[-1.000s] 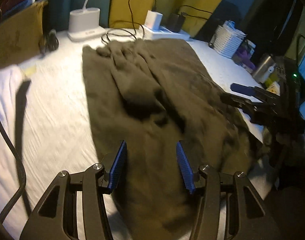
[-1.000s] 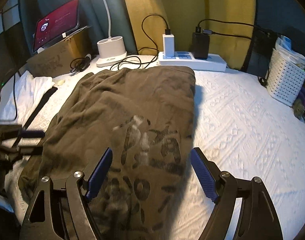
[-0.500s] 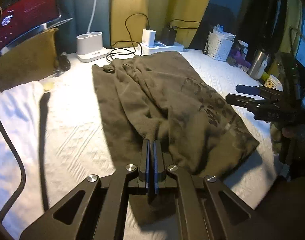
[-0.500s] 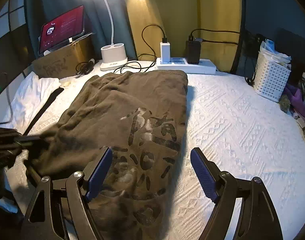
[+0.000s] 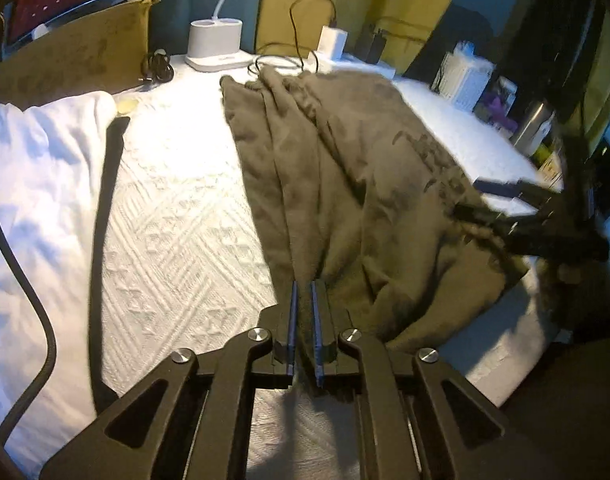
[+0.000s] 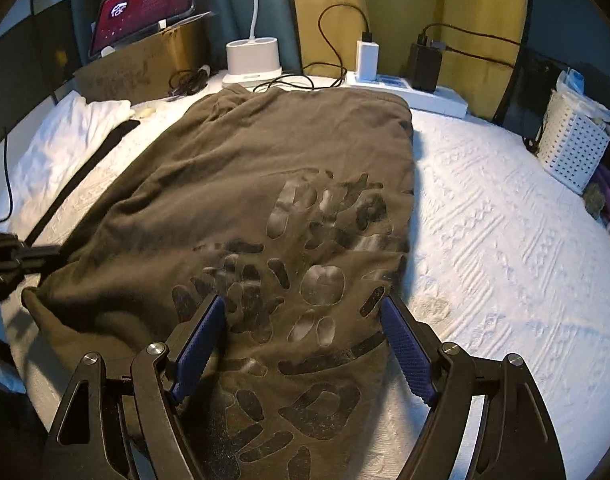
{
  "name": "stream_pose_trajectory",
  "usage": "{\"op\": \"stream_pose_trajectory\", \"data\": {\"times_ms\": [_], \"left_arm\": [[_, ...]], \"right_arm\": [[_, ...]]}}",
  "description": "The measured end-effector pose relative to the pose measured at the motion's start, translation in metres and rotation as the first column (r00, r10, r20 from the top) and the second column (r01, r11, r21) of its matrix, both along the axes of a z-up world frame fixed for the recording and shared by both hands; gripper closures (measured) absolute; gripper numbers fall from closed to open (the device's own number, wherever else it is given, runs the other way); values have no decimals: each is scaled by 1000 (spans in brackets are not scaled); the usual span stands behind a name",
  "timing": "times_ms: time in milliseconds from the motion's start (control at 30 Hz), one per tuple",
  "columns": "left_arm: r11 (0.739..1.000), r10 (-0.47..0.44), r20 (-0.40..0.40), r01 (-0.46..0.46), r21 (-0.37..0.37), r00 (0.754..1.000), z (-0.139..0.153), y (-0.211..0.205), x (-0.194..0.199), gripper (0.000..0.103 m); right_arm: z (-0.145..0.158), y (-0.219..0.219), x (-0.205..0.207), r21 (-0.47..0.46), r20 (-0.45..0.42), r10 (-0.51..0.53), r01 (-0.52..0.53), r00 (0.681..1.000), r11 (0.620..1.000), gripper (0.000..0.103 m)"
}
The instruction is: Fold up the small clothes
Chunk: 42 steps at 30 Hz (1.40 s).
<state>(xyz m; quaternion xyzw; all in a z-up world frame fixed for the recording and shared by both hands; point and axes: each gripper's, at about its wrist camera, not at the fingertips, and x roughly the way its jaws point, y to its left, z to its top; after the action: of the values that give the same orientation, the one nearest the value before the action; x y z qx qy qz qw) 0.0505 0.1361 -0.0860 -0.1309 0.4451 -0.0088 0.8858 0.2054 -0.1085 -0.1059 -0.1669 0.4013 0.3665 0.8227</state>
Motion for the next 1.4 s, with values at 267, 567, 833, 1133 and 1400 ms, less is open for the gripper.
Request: {"op": "stream_pose_trajectory", "data": {"times_ms": [267, 567, 833, 1133, 1400], "left_arm": [[995, 100, 139, -96, -36, 985, 35, 42, 46, 90], [998, 18, 66, -22, 55, 998, 12, 40, 149, 90], [999, 40, -20, -39, 35, 999, -11, 50, 186, 90], [998, -15, 7, 15, 66, 1000, -8, 41, 189, 102], [972, 57, 97, -78, 224, 994, 18, 50, 175, 102]], "right_arm": [[15, 2, 18, 33, 13, -14, 13, 1000, 999, 21], [27, 5, 49, 53, 24, -40, 38, 999, 998, 21], [18, 1, 79, 51, -8, -75, 76, 997, 996, 21], [5, 4, 101, 57, -52, -82, 85, 995, 995, 21], [3, 7, 106, 52, -56, -84, 86, 995, 995, 21]]}}
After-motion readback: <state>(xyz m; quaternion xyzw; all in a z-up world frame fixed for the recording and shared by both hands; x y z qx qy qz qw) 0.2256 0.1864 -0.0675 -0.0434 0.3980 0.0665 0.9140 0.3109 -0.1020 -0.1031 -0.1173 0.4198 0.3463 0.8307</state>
